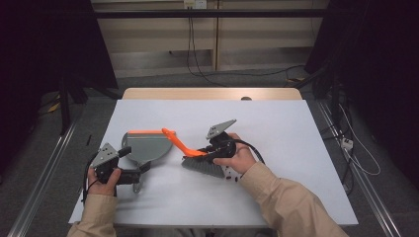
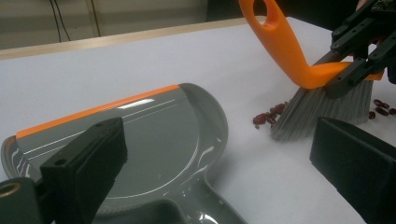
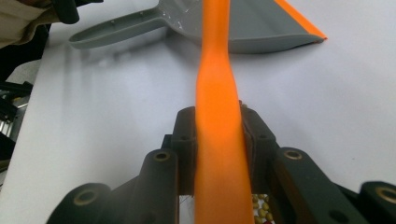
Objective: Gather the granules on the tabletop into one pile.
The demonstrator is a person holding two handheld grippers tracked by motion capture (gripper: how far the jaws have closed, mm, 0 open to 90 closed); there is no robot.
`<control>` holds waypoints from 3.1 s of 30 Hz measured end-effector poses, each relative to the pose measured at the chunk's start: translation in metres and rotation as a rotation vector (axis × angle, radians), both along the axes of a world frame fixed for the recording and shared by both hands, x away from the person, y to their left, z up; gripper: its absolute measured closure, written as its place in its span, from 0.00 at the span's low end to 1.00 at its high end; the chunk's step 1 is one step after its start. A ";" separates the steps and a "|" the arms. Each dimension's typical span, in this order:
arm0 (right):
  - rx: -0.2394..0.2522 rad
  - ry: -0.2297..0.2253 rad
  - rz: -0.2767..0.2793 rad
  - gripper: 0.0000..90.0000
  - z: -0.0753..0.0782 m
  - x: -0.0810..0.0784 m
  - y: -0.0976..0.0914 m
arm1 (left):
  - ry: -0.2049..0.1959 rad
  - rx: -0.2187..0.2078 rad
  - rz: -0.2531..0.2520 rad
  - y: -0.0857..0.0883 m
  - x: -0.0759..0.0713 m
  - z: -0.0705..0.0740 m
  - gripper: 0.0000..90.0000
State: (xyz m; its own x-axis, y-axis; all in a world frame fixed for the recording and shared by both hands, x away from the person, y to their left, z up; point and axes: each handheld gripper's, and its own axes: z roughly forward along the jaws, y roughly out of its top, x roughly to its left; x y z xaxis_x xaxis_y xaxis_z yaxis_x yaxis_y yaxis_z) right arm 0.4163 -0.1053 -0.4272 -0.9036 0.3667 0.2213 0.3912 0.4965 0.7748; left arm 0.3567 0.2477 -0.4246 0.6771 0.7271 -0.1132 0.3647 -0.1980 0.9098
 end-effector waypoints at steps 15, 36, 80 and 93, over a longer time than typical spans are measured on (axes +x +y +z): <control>0.060 -0.030 0.100 0.79 0.020 -0.029 -0.012 | -0.002 0.003 0.002 0.001 -0.001 0.001 0.04; 0.009 -0.072 0.121 0.79 0.012 -0.017 -0.037 | -0.002 0.012 0.000 0.000 -0.001 0.001 0.04; 0.075 -0.098 -0.286 0.79 0.029 -0.029 -0.003 | -0.005 0.019 -0.006 -0.002 -0.003 0.001 0.04; 0.088 -0.123 -0.402 0.79 0.031 -0.028 0.024 | -0.009 0.014 -0.004 -0.002 -0.003 0.002 0.04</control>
